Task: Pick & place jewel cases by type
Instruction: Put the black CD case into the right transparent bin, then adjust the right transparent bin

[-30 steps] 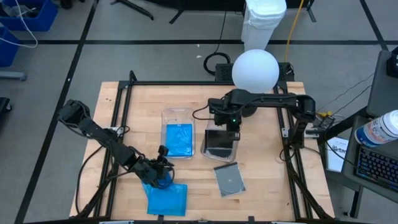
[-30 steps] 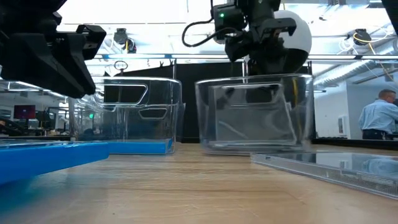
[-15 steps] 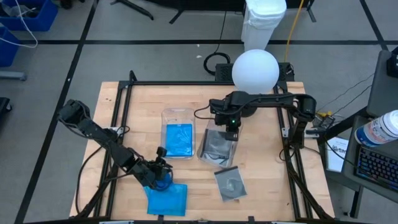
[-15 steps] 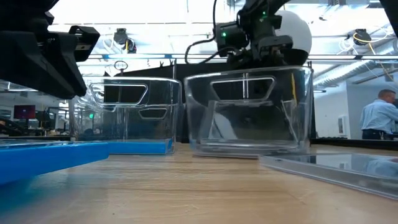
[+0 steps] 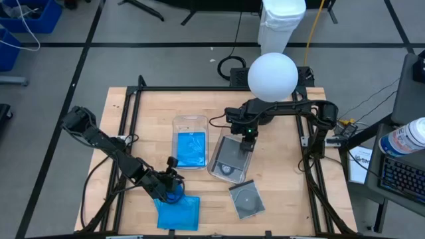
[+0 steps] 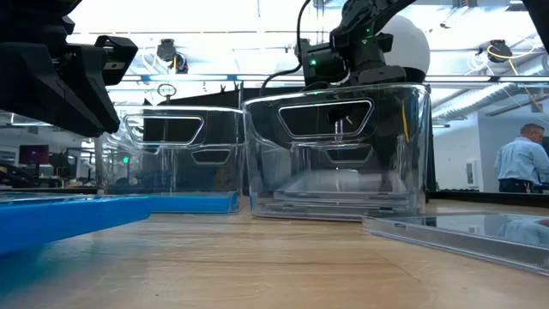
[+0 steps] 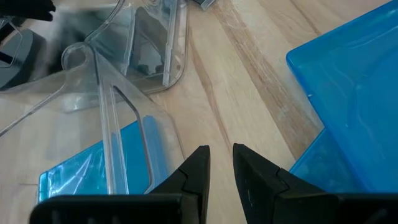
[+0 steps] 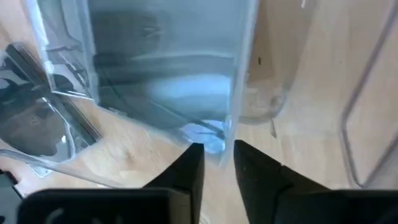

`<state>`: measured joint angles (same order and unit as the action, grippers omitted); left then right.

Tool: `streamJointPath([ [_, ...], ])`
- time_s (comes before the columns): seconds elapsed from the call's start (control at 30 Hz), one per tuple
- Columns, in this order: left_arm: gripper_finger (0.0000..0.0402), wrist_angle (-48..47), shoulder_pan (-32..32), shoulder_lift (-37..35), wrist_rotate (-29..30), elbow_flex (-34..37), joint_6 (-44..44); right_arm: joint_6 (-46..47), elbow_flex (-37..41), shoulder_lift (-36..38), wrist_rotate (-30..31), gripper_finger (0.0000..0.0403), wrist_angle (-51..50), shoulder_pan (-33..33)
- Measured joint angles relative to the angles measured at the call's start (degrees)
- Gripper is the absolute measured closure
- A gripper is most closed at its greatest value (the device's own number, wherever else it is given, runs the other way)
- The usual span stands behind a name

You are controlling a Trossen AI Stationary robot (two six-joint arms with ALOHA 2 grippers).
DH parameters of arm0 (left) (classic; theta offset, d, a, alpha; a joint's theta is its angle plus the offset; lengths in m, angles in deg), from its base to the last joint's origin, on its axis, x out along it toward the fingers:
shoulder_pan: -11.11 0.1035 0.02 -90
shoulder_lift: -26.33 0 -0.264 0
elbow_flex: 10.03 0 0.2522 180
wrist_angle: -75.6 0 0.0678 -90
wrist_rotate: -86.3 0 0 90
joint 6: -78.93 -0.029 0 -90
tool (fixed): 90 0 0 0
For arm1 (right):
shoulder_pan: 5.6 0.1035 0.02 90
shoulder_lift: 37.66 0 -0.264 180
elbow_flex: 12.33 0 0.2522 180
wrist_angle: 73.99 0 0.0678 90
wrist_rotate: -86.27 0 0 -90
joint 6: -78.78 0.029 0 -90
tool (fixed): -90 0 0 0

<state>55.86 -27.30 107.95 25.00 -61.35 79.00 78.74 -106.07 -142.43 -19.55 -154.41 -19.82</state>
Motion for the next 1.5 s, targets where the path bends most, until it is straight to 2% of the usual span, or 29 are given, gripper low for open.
streamJointPath([
  [0.2, 0.0325, -0.02, 0.02, 0.00, -0.02, 0.00, -1.08, -0.15, 0.00, 0.04, -0.49, 0.0266, -1.30, 0.05],
  [0.4, 0.0325, -0.02, 0.04, 0.00, -0.04, 0.00, -2.55, -0.20, 0.00, 1.60, -0.43, 0.0235, -1.36, 0.02],
  [0.73, 0.0325, 0.04, 0.13, 0.00, 0.28, 0.00, -2.75, 1.41, -0.04, 7.68, 2.74, 0.0237, 5.94, 1.55],
  [0.9, 0.0325, 0.11, 0.13, 0.00, 1.01, 0.00, -2.87, 4.77, -0.09, 10.34, 6.24, 0.0239, 9.81, 6.02],
  [1.07, 0.0325, 0.17, 0.13, 0.00, 1.42, 0.00, -4.71, 5.14, -0.09, 11.27, 14.41, 0.0269, 14.57, 13.53],
  [1.2, 0.0325, 0.31, 0.20, 0.00, 3.64, 0.00, -4.87, 5.79, -0.09, 11.26, 24.33, 0.0320, 19.66, 19.82],
  [1.27, 0.0325, 0.33, 0.26, 0.00, 4.60, 0.00, -4.87, 4.64, -0.09, 11.26, 27.13, 0.0349, 20.75, 22.26],
  [1.37, 0.0325, 2.07, 0.55, 0.00, 4.43, 0.00, -4.86, 3.44, -0.09, 11.26, 29.19, 0.0391, 20.61, 23.80],
  [1.5, 0.0325, 5.12, 1.28, 0.00, 4.35, -0.02, -4.84, 4.62, -0.09, 11.26, 31.61, 0.0394, 19.69, 21.65],
])
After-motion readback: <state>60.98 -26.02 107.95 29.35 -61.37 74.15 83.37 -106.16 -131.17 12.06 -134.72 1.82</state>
